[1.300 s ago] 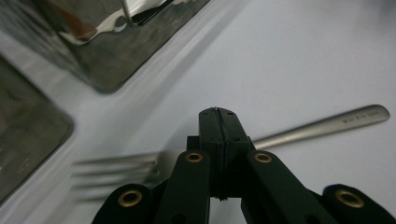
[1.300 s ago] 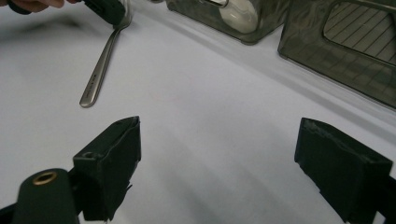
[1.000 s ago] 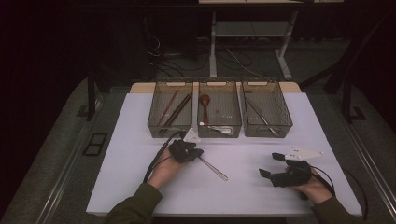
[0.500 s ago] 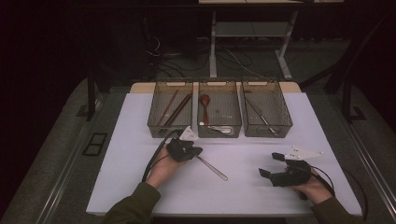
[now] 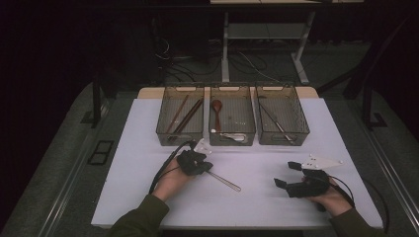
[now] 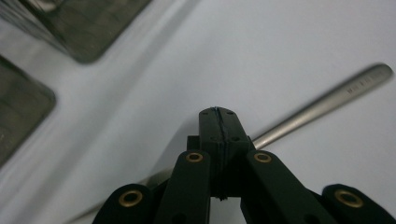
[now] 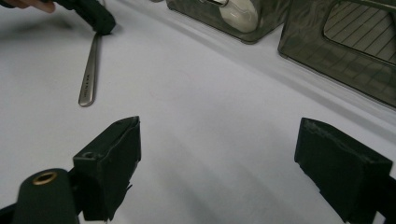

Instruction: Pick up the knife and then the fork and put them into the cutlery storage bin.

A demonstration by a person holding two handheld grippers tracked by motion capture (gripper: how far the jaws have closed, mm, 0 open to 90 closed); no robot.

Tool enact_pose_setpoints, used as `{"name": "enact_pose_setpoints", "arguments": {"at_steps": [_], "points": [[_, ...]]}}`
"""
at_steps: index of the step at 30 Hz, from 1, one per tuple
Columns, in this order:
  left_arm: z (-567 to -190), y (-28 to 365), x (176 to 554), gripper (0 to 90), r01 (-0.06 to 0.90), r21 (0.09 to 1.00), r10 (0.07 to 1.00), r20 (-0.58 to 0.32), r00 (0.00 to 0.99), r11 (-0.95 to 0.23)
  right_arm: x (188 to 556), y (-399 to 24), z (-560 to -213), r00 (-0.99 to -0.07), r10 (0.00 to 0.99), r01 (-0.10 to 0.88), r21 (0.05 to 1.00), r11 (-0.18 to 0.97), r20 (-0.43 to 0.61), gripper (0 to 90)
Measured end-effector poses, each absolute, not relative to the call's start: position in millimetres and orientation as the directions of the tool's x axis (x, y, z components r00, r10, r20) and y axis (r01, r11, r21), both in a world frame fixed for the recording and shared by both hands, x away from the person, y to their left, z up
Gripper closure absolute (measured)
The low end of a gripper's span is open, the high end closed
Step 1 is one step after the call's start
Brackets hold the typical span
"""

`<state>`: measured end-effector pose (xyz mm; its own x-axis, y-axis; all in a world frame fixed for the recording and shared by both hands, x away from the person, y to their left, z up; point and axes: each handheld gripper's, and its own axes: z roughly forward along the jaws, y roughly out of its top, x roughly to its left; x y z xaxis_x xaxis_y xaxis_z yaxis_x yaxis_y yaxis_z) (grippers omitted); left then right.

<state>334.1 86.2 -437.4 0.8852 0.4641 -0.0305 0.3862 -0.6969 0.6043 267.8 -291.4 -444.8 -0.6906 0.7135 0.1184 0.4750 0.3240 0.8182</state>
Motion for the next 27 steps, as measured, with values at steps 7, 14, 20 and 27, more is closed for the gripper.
{"name": "enact_pose_setpoints", "arguments": {"at_steps": [7, 14, 20, 27], "points": [[-437, 104, 311, 89.4, 0.369, 0.599, 0.401, -0.086, 0.912, -0.711, 268, -291, -445, -0.692, 0.712, 0.474, 0.818, 0.326, 0.118, 14.5], [-437, 116, 289, 89.3, 0.337, 0.618, 0.337, -0.121, 0.934, -0.711, 268, -290, -445, -0.695, 0.709, 0.474, 0.817, 0.329, 0.118, 14.5], [-431, 116, 283, 82.6, 0.273, 0.688, 0.292, -0.092, 0.952, -0.673, 268, -290, -446, -0.696, 0.708, 0.473, 0.817, 0.329, 0.118, 14.5], [-437, 108, 283, 73.1, 0.227, 0.679, 0.225, -0.093, 0.97, -0.698, 268, -290, -446, -0.698, 0.706, 0.474, 0.817, 0.328, 0.121, 14.4]]}}
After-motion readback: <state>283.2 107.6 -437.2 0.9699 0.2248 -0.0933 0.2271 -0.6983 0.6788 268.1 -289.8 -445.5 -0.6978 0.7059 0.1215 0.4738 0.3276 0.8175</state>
